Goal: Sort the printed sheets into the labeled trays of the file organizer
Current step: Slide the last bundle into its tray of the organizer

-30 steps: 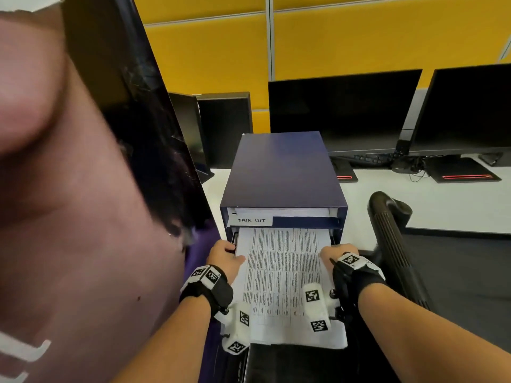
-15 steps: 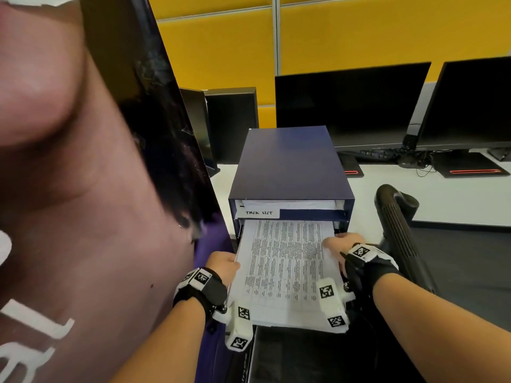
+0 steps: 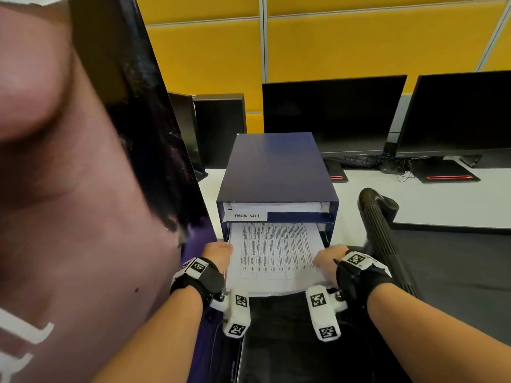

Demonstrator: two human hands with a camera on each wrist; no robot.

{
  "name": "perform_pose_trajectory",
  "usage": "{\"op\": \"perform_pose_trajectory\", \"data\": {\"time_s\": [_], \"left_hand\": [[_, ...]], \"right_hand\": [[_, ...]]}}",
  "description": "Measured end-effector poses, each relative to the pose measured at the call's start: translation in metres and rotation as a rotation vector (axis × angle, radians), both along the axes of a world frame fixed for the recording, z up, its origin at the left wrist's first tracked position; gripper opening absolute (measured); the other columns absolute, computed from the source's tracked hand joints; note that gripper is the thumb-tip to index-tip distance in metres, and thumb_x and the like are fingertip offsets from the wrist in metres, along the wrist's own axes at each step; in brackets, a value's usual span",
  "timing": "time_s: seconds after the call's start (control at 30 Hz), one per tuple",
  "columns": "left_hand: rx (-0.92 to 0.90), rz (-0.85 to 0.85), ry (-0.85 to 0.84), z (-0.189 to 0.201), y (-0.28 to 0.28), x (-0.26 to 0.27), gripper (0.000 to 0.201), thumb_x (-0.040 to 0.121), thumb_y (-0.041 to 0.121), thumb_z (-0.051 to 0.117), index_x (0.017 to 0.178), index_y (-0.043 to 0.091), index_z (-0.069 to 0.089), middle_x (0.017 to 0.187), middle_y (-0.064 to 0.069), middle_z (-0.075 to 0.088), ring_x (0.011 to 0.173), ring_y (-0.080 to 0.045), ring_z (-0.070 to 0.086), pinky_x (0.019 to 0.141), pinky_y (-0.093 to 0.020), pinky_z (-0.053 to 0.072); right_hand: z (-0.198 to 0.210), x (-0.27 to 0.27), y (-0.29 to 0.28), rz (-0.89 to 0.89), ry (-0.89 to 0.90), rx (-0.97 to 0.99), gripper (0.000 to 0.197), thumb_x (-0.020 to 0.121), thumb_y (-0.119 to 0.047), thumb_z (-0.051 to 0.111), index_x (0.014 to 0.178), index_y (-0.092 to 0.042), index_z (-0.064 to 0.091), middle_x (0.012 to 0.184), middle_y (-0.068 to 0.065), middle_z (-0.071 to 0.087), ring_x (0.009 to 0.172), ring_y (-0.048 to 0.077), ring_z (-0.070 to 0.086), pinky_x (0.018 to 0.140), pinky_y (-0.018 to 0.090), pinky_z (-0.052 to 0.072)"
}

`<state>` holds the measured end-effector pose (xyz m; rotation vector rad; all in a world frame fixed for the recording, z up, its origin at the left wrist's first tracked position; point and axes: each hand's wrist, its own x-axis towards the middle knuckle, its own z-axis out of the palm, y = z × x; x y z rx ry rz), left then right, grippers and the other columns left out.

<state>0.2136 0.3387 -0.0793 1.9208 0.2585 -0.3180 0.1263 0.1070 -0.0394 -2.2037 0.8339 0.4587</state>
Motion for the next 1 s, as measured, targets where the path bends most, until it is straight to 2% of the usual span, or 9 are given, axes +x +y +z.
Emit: {"op": "perform_pose_trajectory", "data": {"time_s": [0.1,0.2,0.3,0.43,0.57,0.7,0.83,0.93,1.0], "left_hand": [[0.039,-0.158,0.216,0.006,0.009,-0.01,0.014,0.089,0.027,0.057,0.081,0.016,0.059,0.097,-0.016,0.066,0.086,-0.029,0.066,0.081,-0.049,0.056],[-0.044,-0.171,0.336,0.016,0.017,-0.024,0.005,0.095,0.014,0.054,0.096,0.01,0.056,0.085,-0.014,0.061,0.053,-0.02,0.06,0.052,-0.033,0.058],[-0.153,-0.079,0.18,0.017,0.015,-0.023,0.009,0.093,-0.004,0.05,0.094,0.003,0.057,0.077,-0.014,0.06,0.046,-0.016,0.051,0.044,-0.026,0.055],[-0.211,0.036,0.086,0.011,0.002,-0.015,0.016,0.091,-0.011,0.048,0.099,-0.005,0.06,0.098,-0.022,0.063,0.056,-0.022,0.06,0.051,-0.027,0.059],[-0.246,0.12,0.065,0.003,-0.006,-0.006,0.013,0.09,-0.012,0.05,0.084,-0.003,0.058,0.086,-0.016,0.064,0.052,-0.021,0.064,0.059,-0.033,0.06],[-0.251,0.182,0.028,-0.005,-0.011,0.002,0.016,0.087,-0.01,0.057,0.074,0.0,0.056,0.063,-0.013,0.067,0.05,-0.015,0.066,0.079,-0.045,0.058],[-0.388,0.269,-0.006,0.0,-0.014,-0.001,0.045,0.085,-0.017,0.056,0.128,-0.01,0.045,0.109,-0.027,0.056,0.082,-0.032,0.062,0.081,-0.041,0.053],[-0.306,0.257,-0.051,-0.007,-0.013,-0.001,0.055,0.078,-0.021,0.061,0.129,-0.009,0.046,0.122,-0.025,0.054,0.089,-0.032,0.062,0.08,-0.041,0.055],[-0.211,0.243,-0.085,-0.011,-0.013,-0.002,0.052,0.074,-0.017,0.067,0.123,-0.007,0.051,0.113,-0.023,0.062,0.079,-0.027,0.066,0.078,-0.04,0.058]], "right_hand": [[-0.012,0.012,0.0,-0.034,0.005,-0.015,0.036,0.078,-0.041,0.064,0.105,-0.017,0.061,0.101,0.007,0.067,0.089,0.029,0.064,0.081,0.038,0.055],[-0.019,0.022,-0.007,-0.074,-0.025,0.004,0.04,0.075,-0.035,0.068,0.109,-0.017,0.059,0.102,0.007,0.064,0.093,0.029,0.063,0.081,0.036,0.054],[-0.016,0.019,-0.006,-0.264,-0.179,0.275,0.048,0.076,-0.02,0.068,0.122,-0.016,0.057,0.116,0.011,0.06,0.106,0.032,0.06,0.086,0.035,0.051],[-0.012,0.018,-0.008,-0.283,-0.115,0.253,0.036,0.068,-0.026,0.064,0.1,-0.008,0.06,0.092,0.015,0.063,0.085,0.037,0.063,0.08,0.043,0.056],[-0.009,0.01,-0.002,-0.273,-0.096,0.372,0.016,0.082,-0.018,0.063,0.08,-0.011,0.049,0.088,0.014,0.059,0.08,0.029,0.064,0.07,0.044,0.059],[-0.018,0.02,-0.003,-0.334,-0.227,0.476,0.013,0.083,0.0,0.059,0.093,0.001,0.052,0.094,0.018,0.061,0.078,0.028,0.064,0.067,0.043,0.059],[-0.018,0.024,-0.005,-0.308,-0.358,0.365,0.026,0.079,0.002,0.066,0.104,0.005,0.059,0.106,0.01,0.064,0.081,0.023,0.061,0.069,0.028,0.057],[-0.018,0.026,-0.006,-0.296,-0.364,0.317,0.037,0.085,-0.003,0.063,0.119,0.006,0.053,0.113,0.011,0.059,0.063,0.017,0.057,0.048,0.014,0.049],[-0.02,0.029,-0.004,-0.311,-0.364,0.348,0.045,0.087,-0.004,0.061,0.129,0.0,0.047,0.127,0.015,0.055,0.07,0.024,0.063,0.054,0.025,0.057]]}}
